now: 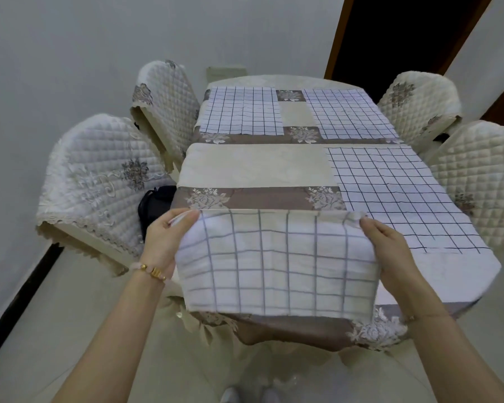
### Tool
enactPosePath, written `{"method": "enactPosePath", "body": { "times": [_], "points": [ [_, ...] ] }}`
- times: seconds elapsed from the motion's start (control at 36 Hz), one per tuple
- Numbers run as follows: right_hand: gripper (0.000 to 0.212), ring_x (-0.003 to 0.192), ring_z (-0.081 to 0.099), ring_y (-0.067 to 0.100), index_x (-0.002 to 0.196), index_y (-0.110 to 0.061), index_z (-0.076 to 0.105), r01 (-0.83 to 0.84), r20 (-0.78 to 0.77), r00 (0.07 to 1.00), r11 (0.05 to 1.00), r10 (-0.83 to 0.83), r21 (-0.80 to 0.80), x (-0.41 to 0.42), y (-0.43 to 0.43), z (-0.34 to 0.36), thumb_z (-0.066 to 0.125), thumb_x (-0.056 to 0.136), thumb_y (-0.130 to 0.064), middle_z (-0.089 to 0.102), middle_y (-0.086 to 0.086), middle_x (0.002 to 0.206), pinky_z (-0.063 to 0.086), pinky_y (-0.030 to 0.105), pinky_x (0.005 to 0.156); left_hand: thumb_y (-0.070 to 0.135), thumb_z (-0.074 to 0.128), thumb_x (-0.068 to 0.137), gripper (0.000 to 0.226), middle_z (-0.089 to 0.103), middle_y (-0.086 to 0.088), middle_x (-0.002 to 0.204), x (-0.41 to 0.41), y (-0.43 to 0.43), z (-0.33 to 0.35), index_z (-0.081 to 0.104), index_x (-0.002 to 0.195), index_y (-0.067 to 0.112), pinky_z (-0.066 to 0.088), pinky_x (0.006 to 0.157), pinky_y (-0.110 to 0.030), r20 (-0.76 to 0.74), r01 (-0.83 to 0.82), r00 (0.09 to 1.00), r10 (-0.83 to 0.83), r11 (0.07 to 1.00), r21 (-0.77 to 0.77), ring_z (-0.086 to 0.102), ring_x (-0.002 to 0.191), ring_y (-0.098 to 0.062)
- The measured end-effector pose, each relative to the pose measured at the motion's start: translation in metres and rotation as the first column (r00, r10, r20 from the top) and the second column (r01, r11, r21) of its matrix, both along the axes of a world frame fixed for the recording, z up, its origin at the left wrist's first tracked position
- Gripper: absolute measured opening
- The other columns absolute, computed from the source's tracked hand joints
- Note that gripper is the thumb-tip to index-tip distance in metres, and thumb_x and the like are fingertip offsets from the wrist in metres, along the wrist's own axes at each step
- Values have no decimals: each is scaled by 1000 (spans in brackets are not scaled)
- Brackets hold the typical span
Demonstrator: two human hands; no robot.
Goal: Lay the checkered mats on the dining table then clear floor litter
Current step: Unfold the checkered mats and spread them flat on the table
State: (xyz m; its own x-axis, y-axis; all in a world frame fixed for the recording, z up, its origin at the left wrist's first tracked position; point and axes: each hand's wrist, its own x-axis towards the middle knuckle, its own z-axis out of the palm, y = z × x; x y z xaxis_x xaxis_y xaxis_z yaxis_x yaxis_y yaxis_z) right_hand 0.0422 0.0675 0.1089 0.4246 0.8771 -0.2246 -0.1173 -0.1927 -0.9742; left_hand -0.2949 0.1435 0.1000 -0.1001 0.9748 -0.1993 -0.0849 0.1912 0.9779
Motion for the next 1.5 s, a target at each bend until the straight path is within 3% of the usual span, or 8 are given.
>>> {"method": "enactPosePath", "body": {
  "times": [0.25,0.47,0.61,0.78,0.94,1.17,1.36,1.5],
  "points": [
    [17,67,54,8,76,-24,64,40,92,995,996,-32,-81,4,33,-14,57,92,-20,62,-4,79,46,20,60,20,69,83,5,66,-11,92,9,40,-16,67,79,17,50,94,-50,-184,-33,983,23,998,-51,61,97,-31],
    [21,77,63,21,104,-17,63,-201,-75,980,898,187,-392,-2,18,-71,57,90,-31,67,4,94,48,28,64,29,68,84,57,53,-16,129,12,63,-66,50,127,-3,38,85,-31,-280,-222,950,141,933,-283,51,112,-32],
    [28,84,71,26,108,-14,63,-280,-108,960,849,260,-447,-8,-4,-94,69,81,-10,72,11,99,56,31,60,20,57,92,48,50,-14,132,5,63,-78,44,133,-1,37,87,-35,-418,-264,900,125,919,-292,49,111,-36],
    [22,81,69,15,96,-14,64,-341,-85,932,778,351,-528,-14,-21,-107,64,82,2,73,4,90,57,22,62,8,60,85,43,47,-19,134,13,43,-90,51,127,2,36,102,-45,-927,96,373,40,992,82,40,125,-38],
    [15,88,71,27,98,-2,69,-306,-44,944,817,328,-489,-19,-24,-107,66,83,-4,71,24,93,59,35,78,13,53,92,27,58,-4,122,73,-7,-89,58,118,11,38,100,-27,-812,599,442,-380,800,-48,51,117,-21],
    [5,60,64,4,79,-10,68,-234,-77,972,908,221,-347,-37,-18,-93,69,83,-13,67,-10,58,45,11,51,52,58,83,64,40,13,138,131,-64,-76,35,138,28,33,94,-16,-755,781,345,-558,616,-98,41,125,-5],
    [30,73,61,16,90,6,64,-198,-99,980,928,175,-316,-48,-16,-88,70,82,-23,65,14,82,50,19,59,29,54,91,44,52,6,128,135,-69,-79,44,133,26,41,99,-19,-653,729,508,-561,684,-20,50,116,-7],
    [18,68,72,14,95,-4,70,-209,-71,978,917,197,-339,-44,-23,-82,64,87,-20,76,4,81,55,21,58,8,56,89,20,61,10,86,118,-54,-69,65,105,15,42,67,-5,-545,539,714,-439,842,29,54,76,4]
  ]
}}
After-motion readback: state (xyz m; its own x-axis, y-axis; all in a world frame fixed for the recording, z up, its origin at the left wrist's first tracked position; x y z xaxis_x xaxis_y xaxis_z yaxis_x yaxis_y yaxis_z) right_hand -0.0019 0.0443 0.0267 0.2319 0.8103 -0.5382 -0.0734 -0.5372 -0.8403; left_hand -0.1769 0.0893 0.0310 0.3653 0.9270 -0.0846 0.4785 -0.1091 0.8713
